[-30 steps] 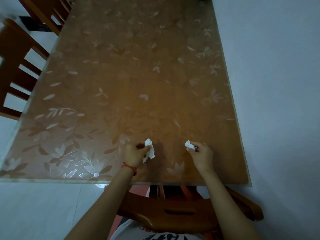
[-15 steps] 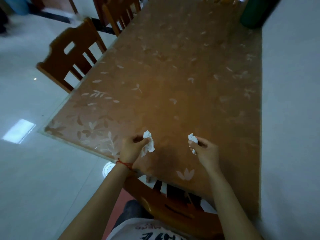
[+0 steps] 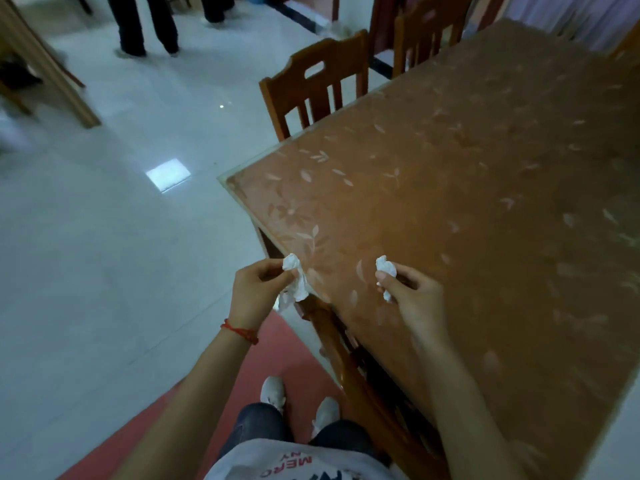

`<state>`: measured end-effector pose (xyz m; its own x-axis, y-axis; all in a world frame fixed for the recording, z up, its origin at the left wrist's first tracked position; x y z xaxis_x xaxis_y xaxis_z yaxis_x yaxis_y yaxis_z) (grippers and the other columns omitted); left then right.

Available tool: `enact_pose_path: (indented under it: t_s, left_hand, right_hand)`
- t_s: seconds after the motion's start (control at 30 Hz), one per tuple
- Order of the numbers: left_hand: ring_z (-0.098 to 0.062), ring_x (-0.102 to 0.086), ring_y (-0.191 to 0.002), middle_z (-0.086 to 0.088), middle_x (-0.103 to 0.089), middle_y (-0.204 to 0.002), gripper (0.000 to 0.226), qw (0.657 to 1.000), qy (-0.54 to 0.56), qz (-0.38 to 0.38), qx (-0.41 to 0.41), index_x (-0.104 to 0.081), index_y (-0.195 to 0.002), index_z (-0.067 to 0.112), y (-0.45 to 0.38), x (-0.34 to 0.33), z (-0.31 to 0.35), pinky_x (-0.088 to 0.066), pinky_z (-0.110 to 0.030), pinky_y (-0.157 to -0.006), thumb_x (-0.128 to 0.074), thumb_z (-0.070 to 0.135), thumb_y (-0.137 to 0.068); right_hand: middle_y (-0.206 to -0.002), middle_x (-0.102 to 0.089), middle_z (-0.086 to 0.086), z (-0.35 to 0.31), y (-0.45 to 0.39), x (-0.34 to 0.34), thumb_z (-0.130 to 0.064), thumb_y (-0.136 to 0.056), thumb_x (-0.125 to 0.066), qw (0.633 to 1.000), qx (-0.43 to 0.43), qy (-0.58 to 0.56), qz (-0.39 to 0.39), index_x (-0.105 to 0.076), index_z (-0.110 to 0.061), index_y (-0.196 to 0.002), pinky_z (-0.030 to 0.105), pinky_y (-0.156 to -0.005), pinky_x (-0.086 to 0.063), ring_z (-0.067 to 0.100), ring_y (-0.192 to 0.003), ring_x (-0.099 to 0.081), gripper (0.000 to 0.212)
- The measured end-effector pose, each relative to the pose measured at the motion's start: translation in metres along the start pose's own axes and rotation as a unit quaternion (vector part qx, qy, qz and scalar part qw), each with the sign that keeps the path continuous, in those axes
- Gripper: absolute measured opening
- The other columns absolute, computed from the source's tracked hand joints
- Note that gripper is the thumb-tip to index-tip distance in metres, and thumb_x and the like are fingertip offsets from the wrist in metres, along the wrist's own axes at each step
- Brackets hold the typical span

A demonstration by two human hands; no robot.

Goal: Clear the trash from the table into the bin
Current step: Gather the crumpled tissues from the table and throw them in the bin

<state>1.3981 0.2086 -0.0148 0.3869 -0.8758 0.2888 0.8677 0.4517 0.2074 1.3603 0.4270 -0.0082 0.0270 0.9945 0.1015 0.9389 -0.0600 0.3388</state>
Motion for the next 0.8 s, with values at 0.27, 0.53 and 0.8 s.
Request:
enact_pose_path:
  t_s: [0.27, 0.53, 0.8]
  left_hand:
    - [0.008, -0.061, -0.056, 0.013, -0.067, -0.063, 0.007, 0.989, 0.066, 0.125, 0.043, -0.071, -0.079, 0.008, 0.018, 0.093, -0.026, -0.046, -0.003, -0.057, -0.067, 0.004, -0.077]
    - [0.005, -0.059, -0.053, 0.007, -0.068, -0.060, 0.005, 0.966, 0.091, 0.227, 0.086, -0.070, -0.079, 0.004, 0.031, 0.205, -0.066, -0.046, -0.005, -0.055, -0.066, 0.002, -0.077]
    - [-0.007, -0.059, -0.056, -0.005, -0.068, -0.065, 0.010, 0.944, 0.119, 0.284, 0.121, -0.069, -0.073, 0.010, 0.018, 0.305, -0.092, -0.047, -0.012, -0.050, -0.065, 0.002, -0.077]
  right_hand:
    - [-0.066, -0.066, -0.004, -0.017, 0.019, -0.099, -0.012, -0.079, -0.070, 0.990, 0.011, 0.058, -0.131, -0.072, -0.021, -0.091, 0.017, -0.049, -0.047, 0.008, -0.052, -0.057, 0.015]
    - [-0.046, -0.056, -0.013, -0.020, 0.047, -0.230, -0.010, -0.081, -0.069, 0.953, 0.060, 0.110, -0.275, -0.069, -0.018, -0.076, 0.011, -0.055, -0.044, -0.001, -0.049, -0.049, 0.009]
    - [-0.065, -0.058, 0.010, -0.023, 0.060, -0.345, -0.008, -0.081, -0.068, 0.937, 0.040, 0.117, -0.328, -0.070, -0.017, -0.085, 0.014, -0.057, -0.045, 0.011, -0.059, -0.051, 0.009]
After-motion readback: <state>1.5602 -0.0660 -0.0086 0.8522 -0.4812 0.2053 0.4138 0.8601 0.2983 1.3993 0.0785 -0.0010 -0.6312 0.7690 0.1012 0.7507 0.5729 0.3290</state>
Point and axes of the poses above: each hand's wrist, its own y-axis away from the middle knuckle, its own x-axis out of the back of the hand, z = x × y, the point moved 2 cm from there along -y, towards the middle knuckle
